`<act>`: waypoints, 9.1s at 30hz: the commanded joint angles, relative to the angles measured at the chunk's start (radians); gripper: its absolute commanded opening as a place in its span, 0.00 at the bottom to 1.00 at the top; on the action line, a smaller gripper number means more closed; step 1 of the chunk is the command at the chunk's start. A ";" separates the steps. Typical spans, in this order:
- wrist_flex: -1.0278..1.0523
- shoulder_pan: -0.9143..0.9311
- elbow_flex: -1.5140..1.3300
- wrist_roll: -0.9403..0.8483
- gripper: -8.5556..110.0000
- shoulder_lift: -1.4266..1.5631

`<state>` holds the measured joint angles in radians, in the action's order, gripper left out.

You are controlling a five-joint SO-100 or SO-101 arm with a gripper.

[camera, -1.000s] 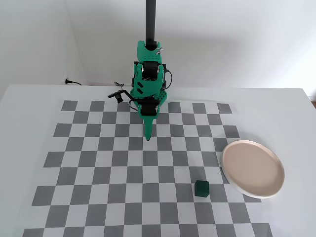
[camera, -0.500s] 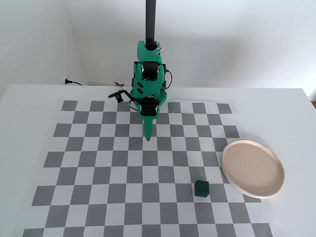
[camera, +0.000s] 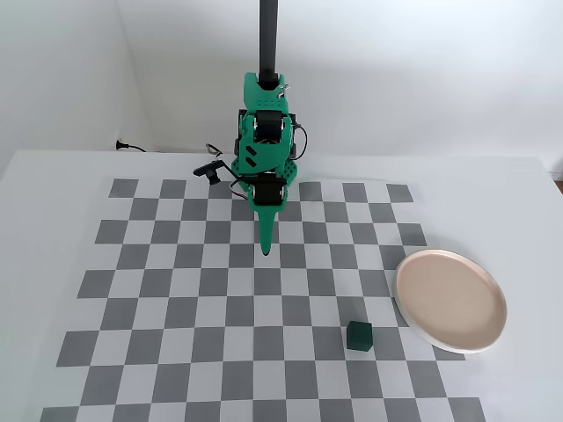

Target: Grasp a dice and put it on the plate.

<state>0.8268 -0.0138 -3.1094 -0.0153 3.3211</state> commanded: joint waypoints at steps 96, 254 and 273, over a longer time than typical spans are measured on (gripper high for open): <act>-0.440 -0.440 0.939 -1.489 0.19 -1.339; -0.212 -0.833 1.752 -1.361 0.11 -2.048; -0.077 -0.813 1.752 -1.388 0.18 -1.959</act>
<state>0.7394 -0.8437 -1.4603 -1.3944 1.2333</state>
